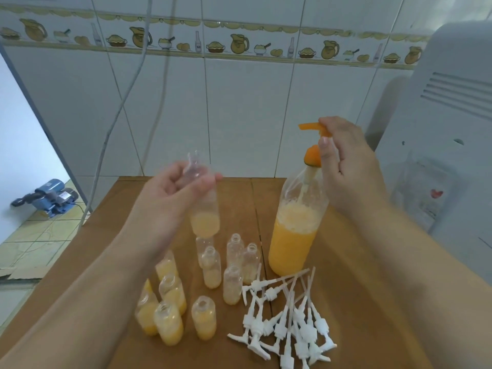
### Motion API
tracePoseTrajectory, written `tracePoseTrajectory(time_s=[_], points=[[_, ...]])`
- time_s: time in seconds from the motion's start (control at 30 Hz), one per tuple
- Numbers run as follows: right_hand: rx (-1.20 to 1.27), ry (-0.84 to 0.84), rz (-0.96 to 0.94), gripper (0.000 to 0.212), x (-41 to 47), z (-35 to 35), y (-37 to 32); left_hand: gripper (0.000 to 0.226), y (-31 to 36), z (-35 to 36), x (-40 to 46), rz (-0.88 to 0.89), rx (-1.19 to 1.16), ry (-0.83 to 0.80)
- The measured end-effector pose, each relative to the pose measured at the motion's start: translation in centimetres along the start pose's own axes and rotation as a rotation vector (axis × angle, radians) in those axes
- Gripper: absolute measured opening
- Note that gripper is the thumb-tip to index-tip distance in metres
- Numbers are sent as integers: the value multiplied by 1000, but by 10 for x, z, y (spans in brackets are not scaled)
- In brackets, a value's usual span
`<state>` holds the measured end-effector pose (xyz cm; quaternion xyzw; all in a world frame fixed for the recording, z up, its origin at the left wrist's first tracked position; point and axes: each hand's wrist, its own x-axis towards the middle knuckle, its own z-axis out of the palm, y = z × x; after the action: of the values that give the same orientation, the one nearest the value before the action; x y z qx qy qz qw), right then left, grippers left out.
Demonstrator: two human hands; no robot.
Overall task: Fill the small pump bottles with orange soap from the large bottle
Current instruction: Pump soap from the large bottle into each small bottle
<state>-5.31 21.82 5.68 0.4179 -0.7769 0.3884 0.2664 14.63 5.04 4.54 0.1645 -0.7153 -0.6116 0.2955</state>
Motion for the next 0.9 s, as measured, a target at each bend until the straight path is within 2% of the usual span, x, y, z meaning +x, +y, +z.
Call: tracePoseTrajectory(time_s=[0.07,0.13,0.23,0.33,0.77,0.9], points=[[-16,7,-17,44,-2,3,-1,41,0,20,18,-28,-168,-23],[-28,3,-24,42,0,5,-1,40,-1,39,34,-60,-49,-83],[-49,-2,-39,39,3,6,2,39,-3,62,57,-20,295,-215],[-42,4,-34,41,2,5,4,37,3,75,71,53,334,-259],[-29,40,4,43,1,11,3,34,9,85,85,237,398,-240],[-4,63,-10,46,1,12,3,36,14,84,86,243,394,-265]])
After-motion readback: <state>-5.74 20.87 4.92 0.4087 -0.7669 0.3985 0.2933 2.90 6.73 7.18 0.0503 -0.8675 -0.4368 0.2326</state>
